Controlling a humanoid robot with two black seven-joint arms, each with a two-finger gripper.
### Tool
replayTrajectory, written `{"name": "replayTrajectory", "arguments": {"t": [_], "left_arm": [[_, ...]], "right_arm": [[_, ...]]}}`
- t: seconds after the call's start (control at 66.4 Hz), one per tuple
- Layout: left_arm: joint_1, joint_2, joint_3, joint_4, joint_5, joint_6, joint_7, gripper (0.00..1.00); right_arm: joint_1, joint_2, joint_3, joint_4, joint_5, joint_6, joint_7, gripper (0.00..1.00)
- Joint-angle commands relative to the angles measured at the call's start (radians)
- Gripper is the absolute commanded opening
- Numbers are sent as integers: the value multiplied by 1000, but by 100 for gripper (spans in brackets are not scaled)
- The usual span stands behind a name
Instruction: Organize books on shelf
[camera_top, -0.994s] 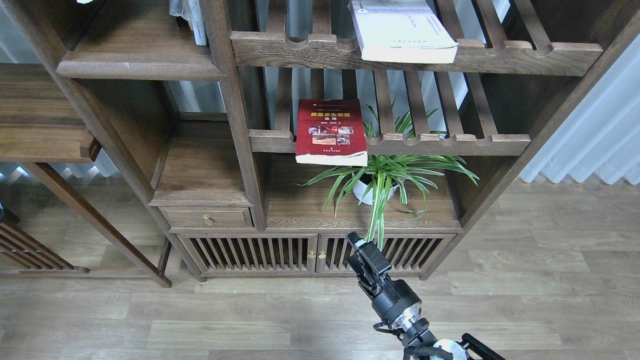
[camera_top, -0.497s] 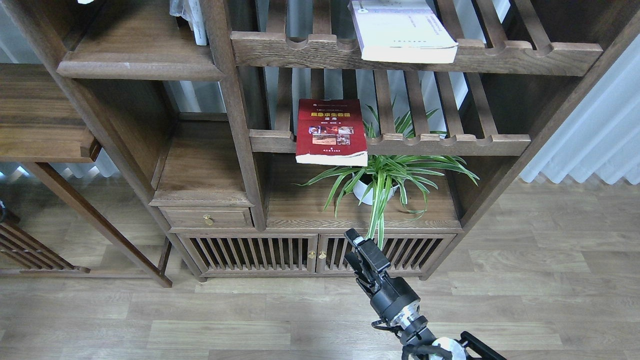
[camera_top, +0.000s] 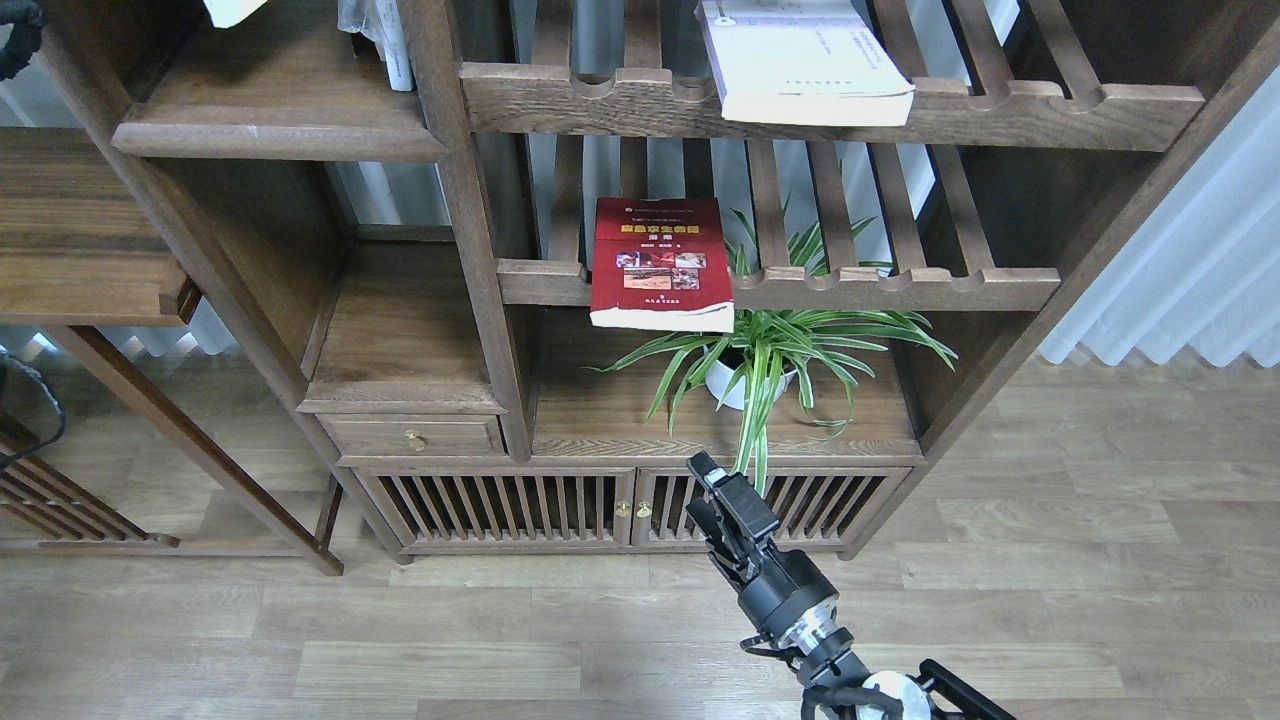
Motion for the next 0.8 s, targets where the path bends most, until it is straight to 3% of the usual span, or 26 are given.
{"name": "replayTrajectory", "arguments": {"t": [0.0, 0.271, 0.587, 0.783], "left_arm": [[-6, -5, 16, 24, -10, 0, -29, 2], [-6, -36, 38, 73, -19, 0, -129, 2], [2, -34, 71, 80, -36, 0, -138, 2], [10, -25, 96, 85, -38, 0, -177, 2]], "right_arm": [[-6, 0, 0, 9, 0, 0, 0, 99], [-41, 0, 6, 44, 2, 0, 0, 99], [-76, 0, 23, 66, 2, 0, 0, 99], [-87, 0, 23, 77, 2, 0, 0, 99]]}}
